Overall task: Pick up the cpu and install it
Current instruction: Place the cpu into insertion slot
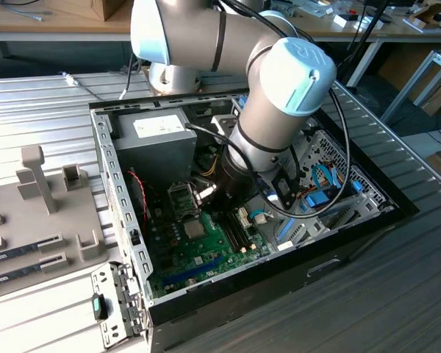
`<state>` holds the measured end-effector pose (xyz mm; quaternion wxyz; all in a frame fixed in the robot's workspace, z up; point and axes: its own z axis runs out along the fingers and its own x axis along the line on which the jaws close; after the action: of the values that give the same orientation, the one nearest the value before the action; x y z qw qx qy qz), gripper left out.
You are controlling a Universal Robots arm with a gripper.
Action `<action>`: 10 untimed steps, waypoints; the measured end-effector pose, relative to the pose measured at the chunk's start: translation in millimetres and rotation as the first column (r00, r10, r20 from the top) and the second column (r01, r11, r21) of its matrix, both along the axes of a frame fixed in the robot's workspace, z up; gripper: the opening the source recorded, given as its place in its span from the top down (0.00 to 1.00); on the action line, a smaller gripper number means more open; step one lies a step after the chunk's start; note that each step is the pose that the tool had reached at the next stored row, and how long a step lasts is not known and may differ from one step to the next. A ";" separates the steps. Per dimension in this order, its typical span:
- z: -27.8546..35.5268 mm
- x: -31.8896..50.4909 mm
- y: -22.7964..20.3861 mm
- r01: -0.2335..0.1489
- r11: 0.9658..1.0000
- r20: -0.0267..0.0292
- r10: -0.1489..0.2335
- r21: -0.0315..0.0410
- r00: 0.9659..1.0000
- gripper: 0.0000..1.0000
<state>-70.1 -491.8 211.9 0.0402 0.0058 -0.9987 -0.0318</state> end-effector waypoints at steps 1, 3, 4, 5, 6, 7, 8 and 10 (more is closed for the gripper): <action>0.2 2.7 0.2 0.000 1.000 0.000 0.000 0.001 1.000 0.89; 2.0 6.1 1.0 0.000 1.000 0.000 0.000 0.002 1.000 0.89; 3.1 6.4 1.6 0.000 1.000 0.000 0.000 0.002 1.000 0.89; 4.7 6.6 2.2 0.000 1.000 0.000 0.000 0.002 1.000 0.89; 6.8 6.8 2.7 0.000 1.000 0.000 0.000 0.002 1.000 0.89; 8.2 6.8 2.8 0.000 1.000 0.000 0.000 0.002 1.000 0.89; 8.9 6.8 2.9 0.000 1.000 0.000 0.000 0.002 1.000 0.89; 8.8 6.8 2.9 0.000 1.000 0.000 0.000 0.002 1.000 0.89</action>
<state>-63.3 -488.8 220.7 0.0403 0.0058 -0.9986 -0.0329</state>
